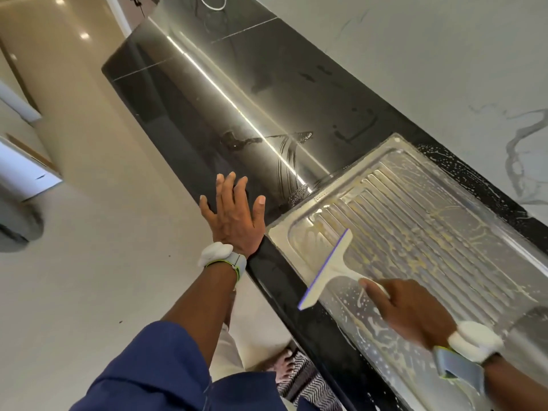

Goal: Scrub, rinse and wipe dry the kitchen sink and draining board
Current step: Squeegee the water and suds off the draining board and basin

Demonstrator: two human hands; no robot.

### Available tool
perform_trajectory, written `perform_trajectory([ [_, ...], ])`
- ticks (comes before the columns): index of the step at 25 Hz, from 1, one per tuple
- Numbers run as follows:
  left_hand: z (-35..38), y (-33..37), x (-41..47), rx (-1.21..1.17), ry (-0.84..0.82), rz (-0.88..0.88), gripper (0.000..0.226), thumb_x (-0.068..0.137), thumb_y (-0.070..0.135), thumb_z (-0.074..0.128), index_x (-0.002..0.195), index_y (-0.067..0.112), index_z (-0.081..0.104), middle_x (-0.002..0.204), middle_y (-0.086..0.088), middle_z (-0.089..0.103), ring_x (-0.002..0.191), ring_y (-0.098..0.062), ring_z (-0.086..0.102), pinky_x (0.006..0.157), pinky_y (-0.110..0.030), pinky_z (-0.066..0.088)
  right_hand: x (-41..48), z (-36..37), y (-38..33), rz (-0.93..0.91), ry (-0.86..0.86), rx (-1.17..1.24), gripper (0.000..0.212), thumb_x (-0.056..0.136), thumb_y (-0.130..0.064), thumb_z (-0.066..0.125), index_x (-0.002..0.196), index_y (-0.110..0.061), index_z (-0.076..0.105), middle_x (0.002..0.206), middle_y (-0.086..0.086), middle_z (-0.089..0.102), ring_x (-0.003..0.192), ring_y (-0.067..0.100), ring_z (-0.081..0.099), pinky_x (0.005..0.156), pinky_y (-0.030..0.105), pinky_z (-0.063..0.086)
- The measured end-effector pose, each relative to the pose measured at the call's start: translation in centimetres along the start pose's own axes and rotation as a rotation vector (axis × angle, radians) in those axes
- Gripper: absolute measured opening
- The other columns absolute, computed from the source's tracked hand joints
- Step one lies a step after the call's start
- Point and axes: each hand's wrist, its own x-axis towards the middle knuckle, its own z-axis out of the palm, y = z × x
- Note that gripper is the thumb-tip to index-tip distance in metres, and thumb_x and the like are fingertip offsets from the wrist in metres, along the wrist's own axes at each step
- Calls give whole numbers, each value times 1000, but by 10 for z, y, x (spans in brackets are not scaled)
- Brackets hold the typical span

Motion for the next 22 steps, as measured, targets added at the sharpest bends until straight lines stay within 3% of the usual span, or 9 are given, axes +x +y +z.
perform_trajectory([
  [4, 5, 5, -4, -11, 47, -11, 54, 105, 49, 32, 145, 19, 51, 159, -4, 42, 155, -25, 26, 119, -63, 18, 26, -11, -24, -99, 104, 84, 65, 92, -74, 22, 58, -26, 48, 50, -5, 52, 49, 8, 51, 53, 28, 39],
  [8, 4, 3, -1, -47, 54, -52, 55, 105, 49, 31, 145, 19, 50, 159, -5, 41, 156, -26, 23, 120, -63, 16, 62, 6, -69, -66, 148, 89, 69, 94, -74, 26, 62, -19, 51, 62, 1, 55, 63, 27, 56, 62, 37, 45],
  [12, 4, 3, -1, -66, 35, -45, 59, 104, 54, 28, 146, 19, 48, 161, -5, 39, 157, -26, 21, 120, -63, 13, 12, 26, -26, -118, 124, 8, 72, 92, -76, 19, 62, -21, 52, 52, -2, 49, 47, 13, 51, 50, 30, 40],
  [15, 2, 5, -1, -67, 30, -33, 58, 104, 54, 29, 145, 19, 49, 160, -6, 39, 157, -26, 21, 120, -63, 13, -46, 25, 28, -84, 50, -78, 72, 91, -79, 13, 66, -27, 56, 51, -5, 54, 44, 4, 51, 52, 26, 47],
  [17, -3, 6, -4, -56, 35, -18, 56, 104, 53, 31, 144, 19, 50, 160, -6, 40, 156, -27, 23, 120, -62, 14, -80, 16, 54, -31, -6, -101, 69, 88, -80, 14, 64, -29, 55, 48, -8, 51, 41, 3, 47, 50, 21, 41],
  [20, -4, 11, -22, -50, 12, -30, 55, 102, 53, 38, 143, 18, 51, 160, -5, 41, 156, -27, 23, 120, -61, 14, -88, 16, 47, -16, 8, -26, 74, 87, -81, 14, 66, -25, 58, 50, -6, 53, 41, 4, 45, 53, 25, 46],
  [22, -4, 21, -46, -36, -16, -83, 57, 98, 50, 49, 144, 17, 50, 161, -5, 40, 156, -26, 24, 119, -61, 18, -61, 22, 17, -26, 89, 89, 78, 88, -82, 17, 65, -19, 58, 54, 1, 58, 46, 8, 50, 58, 35, 50],
])
